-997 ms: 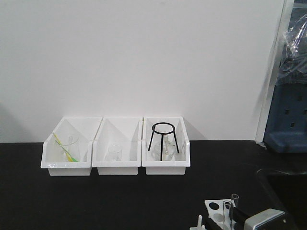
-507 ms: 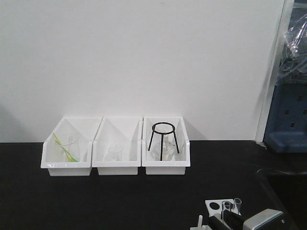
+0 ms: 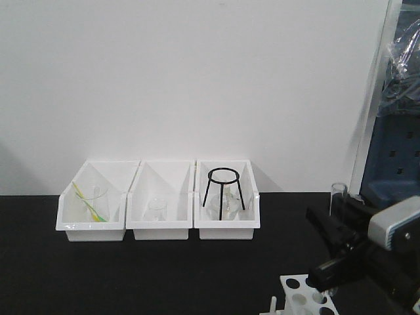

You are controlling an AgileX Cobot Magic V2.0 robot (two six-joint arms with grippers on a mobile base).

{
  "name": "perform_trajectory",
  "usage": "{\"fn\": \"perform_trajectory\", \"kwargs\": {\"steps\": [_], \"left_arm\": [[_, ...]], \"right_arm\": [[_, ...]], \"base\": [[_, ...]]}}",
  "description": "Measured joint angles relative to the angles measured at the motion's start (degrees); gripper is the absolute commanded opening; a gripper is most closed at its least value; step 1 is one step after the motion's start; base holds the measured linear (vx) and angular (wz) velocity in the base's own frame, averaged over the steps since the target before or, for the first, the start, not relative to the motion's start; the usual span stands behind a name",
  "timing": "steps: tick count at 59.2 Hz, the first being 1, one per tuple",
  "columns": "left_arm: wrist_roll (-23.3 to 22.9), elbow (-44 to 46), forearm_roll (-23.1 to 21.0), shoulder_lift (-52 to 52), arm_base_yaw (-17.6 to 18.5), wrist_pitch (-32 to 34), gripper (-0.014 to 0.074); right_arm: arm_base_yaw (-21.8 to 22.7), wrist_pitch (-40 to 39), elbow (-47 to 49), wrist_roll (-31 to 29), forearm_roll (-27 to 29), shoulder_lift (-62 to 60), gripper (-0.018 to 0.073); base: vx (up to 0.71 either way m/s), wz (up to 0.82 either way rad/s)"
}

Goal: Flip and reinsert test tube from rack
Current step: 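Lift the test tube out of the rack with the right gripper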

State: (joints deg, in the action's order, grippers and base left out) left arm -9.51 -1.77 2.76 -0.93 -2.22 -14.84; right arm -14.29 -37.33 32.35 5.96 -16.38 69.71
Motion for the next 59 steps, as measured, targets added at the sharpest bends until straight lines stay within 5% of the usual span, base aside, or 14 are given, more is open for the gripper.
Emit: {"fn": "perform_trajectory", "kwargs": {"steps": [9,19,25,32,39,50,59], "left_arm": [[0.0,0.0,0.0,0.0,0.0,0.0,-0.0006],[0.0,0.0,0.0,0.0,0.0,0.0,-0.0006],[0.0,0.0,0.0,0.0,0.0,0.0,-0.0006],[0.0,0.0,0.0,0.0,0.0,0.0,-0.0006],[0.0,0.0,0.0,0.0,0.0,0.0,-0.0006],[0.0,0.0,0.0,0.0,0.0,0.0,-0.0006],[0.0,0.0,0.0,0.0,0.0,0.0,-0.0006]], "right_arm": [[0.0,9.0,5.2,-6.0,-8.6,-2.6,-0.001],[-0.1,24.3,10.7,-18.0,-35.7,-3.8,-0.0009],[-0.2,31.1,12.7,-18.6,-48.4,-3.9,-0.0009],[-0.2,33.1,13.3,-16.3,-54.6,-4.5,-0.0009],[-0.2,33.2,13.3,-9.6,-53.2,-4.6,-0.0009],[2.0,31.6,12.8,20.3,-30.1,-4.6,-0.0009],[5.4,19.2,7.9,31.7,-20.7,-4.6,-0.0009]], "base": [[0.0,0.0],[0.0,0.0],[0.0,0.0],[0.0,0.0],[0.0,0.0],[0.0,0.0],[0.0,0.0]]}}
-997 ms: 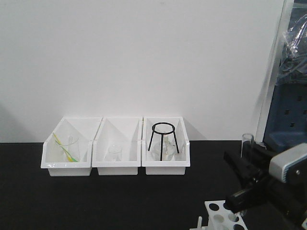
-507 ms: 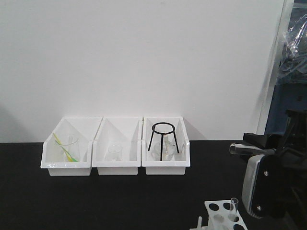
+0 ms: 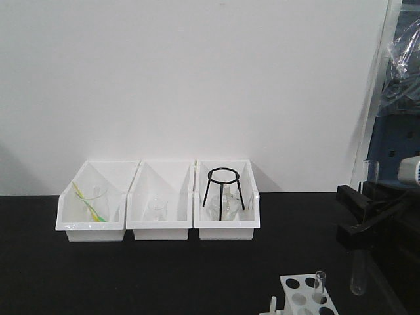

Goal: Flip and reinsert test tube from rack
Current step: 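Lift the test tube out of the rack with the right gripper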

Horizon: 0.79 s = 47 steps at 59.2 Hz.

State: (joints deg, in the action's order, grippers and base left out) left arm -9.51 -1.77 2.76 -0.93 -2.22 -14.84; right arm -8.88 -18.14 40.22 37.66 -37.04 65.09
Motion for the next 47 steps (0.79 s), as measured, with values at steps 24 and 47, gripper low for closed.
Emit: {"fn": "perform_trajectory", "kwargs": {"steps": [24,47], "left_arm": [[0.0,0.0,0.0,0.0,0.0,0.0,-0.0006],[0.0,0.0,0.0,0.0,0.0,0.0,-0.0006]], "right_arm": [[0.6,-33.3,-21.0,-18.7,15.1,0.0,-0.0009],[0.6,-46.4,-23.4,-21.3,17.5,12.5,-0.0009]], "base": [[0.0,0.0],[0.0,0.0]]}}
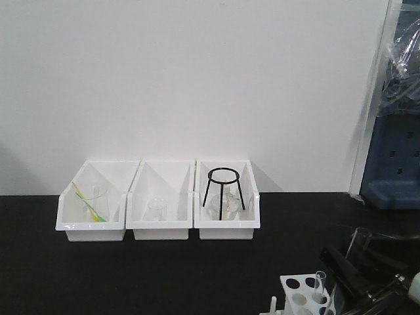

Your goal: Flip and reinsert test tube from rack

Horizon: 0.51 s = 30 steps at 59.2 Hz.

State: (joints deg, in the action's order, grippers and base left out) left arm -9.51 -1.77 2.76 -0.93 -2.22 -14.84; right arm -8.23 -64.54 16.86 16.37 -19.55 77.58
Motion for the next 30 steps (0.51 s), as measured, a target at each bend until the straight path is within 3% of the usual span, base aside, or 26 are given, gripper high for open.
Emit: {"fn": "perform_trajectory", "kwargs": {"steps": [15,30], "left_arm": [[0.0,0.0,0.0,0.0,0.0,0.0,-0.0006],[0.0,0.0,0.0,0.0,0.0,0.0,-0.0006]], "right_arm": [[0.0,-0.7,0.1,-0.6,-0.1,6.4,-0.0009],[0.0,-0.3,1.8,-0.4,-0.1,4.9,-0.0009]], "base": [[0.0,0.0],[0.0,0.0]]}}
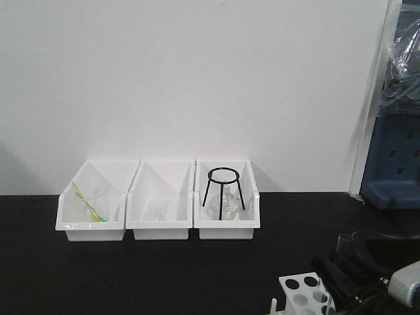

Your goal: Flip and reinsert test tube from rack

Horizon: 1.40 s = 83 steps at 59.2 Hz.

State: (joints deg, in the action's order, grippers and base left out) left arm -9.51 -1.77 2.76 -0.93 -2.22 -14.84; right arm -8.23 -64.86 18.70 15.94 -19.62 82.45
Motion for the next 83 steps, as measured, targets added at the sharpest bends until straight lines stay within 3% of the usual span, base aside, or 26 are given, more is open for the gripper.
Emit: {"fn": "perform_trajectory", "kwargs": {"steps": [22,69,83], "left_arm": [[0.0,0.0,0.0,0.0,0.0,0.0,-0.0006],[0.0,0.0,0.0,0.0,0.0,0.0,-0.0006],[0.0,0.0,0.0,0.0,0.0,0.0,-0.0006]], "right_arm": [[0.0,-0.3,2.3,0.5,-0.2,-1.5,-0.0009],[0.0,-0.4,2.6,0.3,-2.8,10.3,-0.0009],[0.0,-0.4,2.6,-1.8,-6.1,12.5,-0.0009]], "base": [[0.0,0.0],[0.0,0.0],[0.0,0.0]]}}
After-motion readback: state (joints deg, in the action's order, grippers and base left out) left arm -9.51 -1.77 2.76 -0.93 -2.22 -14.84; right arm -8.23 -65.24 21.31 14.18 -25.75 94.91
